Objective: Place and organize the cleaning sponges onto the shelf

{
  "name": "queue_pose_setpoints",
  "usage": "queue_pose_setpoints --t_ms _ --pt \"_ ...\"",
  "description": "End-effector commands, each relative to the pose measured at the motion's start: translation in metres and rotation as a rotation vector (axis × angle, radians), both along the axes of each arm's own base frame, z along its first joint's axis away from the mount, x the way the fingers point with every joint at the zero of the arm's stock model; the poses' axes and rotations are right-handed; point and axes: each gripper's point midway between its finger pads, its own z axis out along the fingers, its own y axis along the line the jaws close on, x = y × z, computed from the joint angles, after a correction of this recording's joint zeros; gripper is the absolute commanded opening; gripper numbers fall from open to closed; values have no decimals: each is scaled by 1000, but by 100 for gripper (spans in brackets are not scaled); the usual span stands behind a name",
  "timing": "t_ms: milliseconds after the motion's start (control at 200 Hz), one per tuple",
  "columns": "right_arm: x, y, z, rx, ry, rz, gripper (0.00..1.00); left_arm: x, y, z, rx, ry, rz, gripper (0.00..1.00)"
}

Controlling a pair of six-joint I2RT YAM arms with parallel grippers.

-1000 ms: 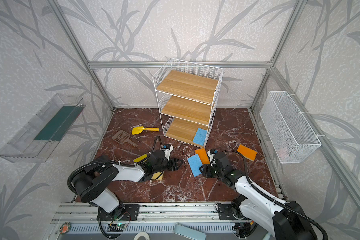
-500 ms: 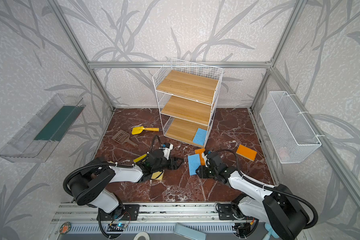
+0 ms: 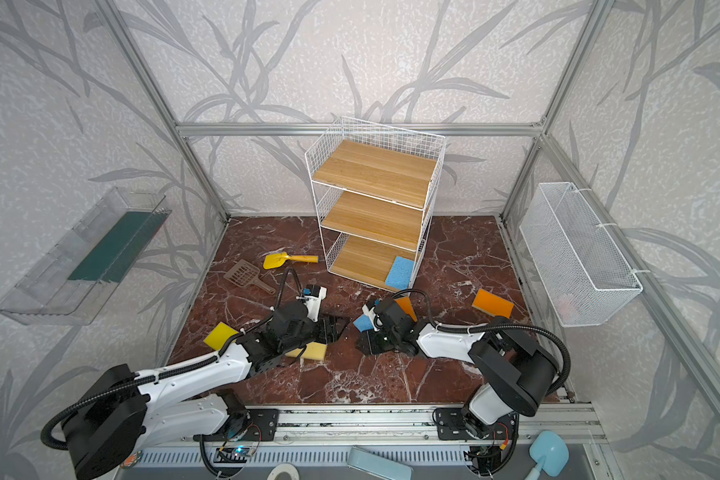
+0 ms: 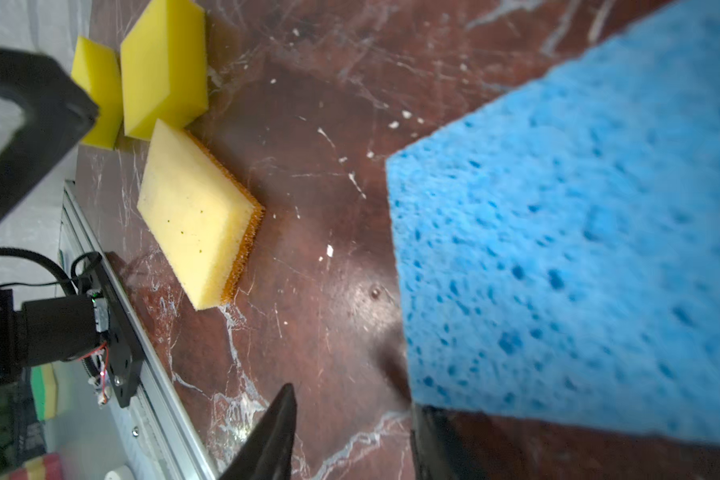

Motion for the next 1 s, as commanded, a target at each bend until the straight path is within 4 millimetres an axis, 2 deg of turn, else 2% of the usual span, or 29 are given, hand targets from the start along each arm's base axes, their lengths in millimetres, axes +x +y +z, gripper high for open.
queue_pose_setpoints --t_ms 0,245,485,595,775,995 --pt "-2 16 17 70 -21 54 54 -9 18 -23 130 57 10 68" --pt "-1 -4 54 65 -193 53 60 -5 11 -23 196 67 -38 60" --pt "8 -50 86 53 -337 -81 65 10 -12 -22 242 81 -120 66" --pt "16 -76 94 77 -362 -158 66 17 -25 -28 225 99 -173 65" --pt "25 -114 101 134 -383 -264 66 29 -45 -43 155 194 -282 56" --pt "27 -124 111 144 -409 -260 67 45 -55 -65 83 283 -320 52"
